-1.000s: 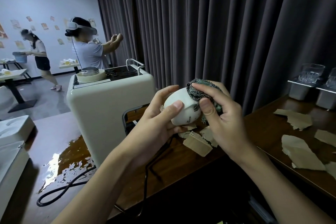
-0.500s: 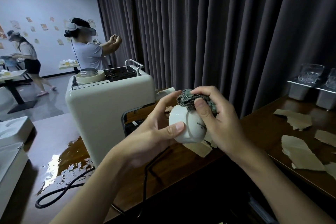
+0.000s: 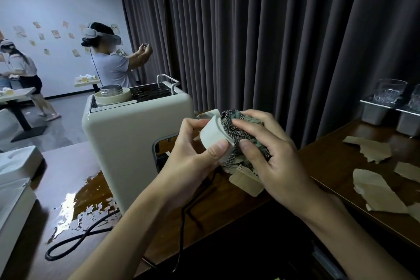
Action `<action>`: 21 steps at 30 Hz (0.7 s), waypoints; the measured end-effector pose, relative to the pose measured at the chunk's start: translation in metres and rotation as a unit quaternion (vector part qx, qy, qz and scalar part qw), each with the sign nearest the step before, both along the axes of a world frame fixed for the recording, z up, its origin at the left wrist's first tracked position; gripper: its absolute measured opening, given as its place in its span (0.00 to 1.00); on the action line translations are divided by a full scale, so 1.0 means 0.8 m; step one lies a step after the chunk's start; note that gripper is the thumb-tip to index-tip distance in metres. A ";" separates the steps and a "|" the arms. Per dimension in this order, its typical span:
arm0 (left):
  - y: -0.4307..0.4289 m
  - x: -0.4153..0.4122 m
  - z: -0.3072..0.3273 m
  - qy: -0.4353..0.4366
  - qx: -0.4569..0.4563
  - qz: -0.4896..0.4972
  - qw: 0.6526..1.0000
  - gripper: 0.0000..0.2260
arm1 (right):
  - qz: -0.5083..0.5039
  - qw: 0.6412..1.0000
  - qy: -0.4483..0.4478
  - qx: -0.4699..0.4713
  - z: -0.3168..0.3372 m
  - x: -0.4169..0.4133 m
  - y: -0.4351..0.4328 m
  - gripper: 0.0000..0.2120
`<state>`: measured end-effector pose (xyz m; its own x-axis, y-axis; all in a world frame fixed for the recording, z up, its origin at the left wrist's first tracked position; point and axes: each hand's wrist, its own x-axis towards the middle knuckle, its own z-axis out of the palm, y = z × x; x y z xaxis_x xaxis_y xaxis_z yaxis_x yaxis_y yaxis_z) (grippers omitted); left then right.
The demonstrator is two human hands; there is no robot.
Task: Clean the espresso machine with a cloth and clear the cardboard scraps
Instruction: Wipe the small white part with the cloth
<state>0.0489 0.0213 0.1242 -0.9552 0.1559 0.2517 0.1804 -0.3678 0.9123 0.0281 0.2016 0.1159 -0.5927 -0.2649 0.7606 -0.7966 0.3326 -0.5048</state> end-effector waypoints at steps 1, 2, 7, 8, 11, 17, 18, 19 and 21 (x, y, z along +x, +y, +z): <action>-0.001 0.000 0.001 0.010 -0.026 0.008 1.000 0.20 | -0.001 1.000 0.001 0.005 0.001 0.001 -0.002 0.20; -0.002 0.001 0.001 0.021 -0.053 0.018 0.998 0.20 | -0.002 1.000 -0.002 0.009 0.002 0.001 -0.004 0.22; -0.013 0.004 0.003 0.040 -0.083 0.028 0.995 0.16 | 0.005 0.999 -0.008 -0.034 0.006 -0.003 -0.010 0.16; -0.014 0.005 0.004 0.040 -0.083 0.037 0.995 0.17 | 0.002 0.999 -0.008 -0.045 0.008 -0.003 -0.013 0.15; -0.014 0.009 0.008 0.055 -0.078 0.086 0.992 0.24 | -0.008 0.998 0.031 -0.050 0.012 0.003 -0.024 0.15; -0.039 0.022 0.026 0.071 -0.152 0.169 0.971 0.31 | 0.038 0.997 0.063 -0.025 0.029 -0.005 -0.048 0.14; -0.048 0.025 0.027 0.069 -0.162 0.172 0.969 0.31 | 0.043 0.997 0.053 -0.029 0.033 -0.009 -0.053 0.13; -0.057 0.027 0.030 0.072 -0.168 0.177 0.967 0.32 | 0.045 0.997 0.046 -0.036 0.037 -0.014 -0.059 0.13; -0.072 0.033 0.042 0.095 -0.194 0.208 0.954 0.36 | 0.046 0.997 0.041 -0.044 0.044 -0.022 -0.070 0.13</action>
